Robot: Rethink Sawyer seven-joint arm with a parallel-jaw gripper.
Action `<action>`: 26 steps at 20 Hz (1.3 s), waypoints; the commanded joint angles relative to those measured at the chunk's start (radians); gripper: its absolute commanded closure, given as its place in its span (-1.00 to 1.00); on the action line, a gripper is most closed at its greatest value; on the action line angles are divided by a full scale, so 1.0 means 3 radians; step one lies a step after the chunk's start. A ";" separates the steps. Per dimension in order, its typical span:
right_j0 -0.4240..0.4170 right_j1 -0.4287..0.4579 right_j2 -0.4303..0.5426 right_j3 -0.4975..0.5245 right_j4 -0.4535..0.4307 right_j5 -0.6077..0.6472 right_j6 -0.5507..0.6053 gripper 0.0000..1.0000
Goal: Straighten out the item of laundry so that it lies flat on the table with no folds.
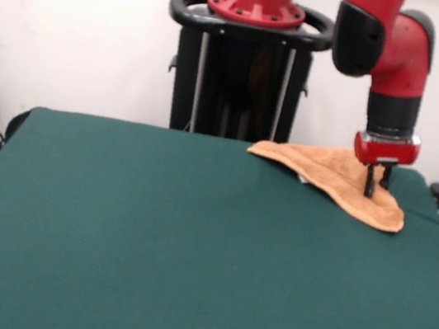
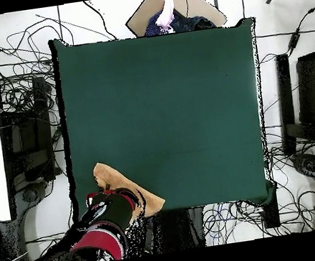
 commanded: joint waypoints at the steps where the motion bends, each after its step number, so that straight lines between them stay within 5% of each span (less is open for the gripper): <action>1: -0.0207 0.0656 -0.0087 -0.0985 0.0667 0.0048 0.0357 1.00; 19: -0.0309 0.0170 -0.0021 -0.1116 0.0539 0.0803 0.0087 1.00; 26: -0.0300 -0.0028 0.0075 -0.1263 0.0437 0.1412 -0.0080 1.00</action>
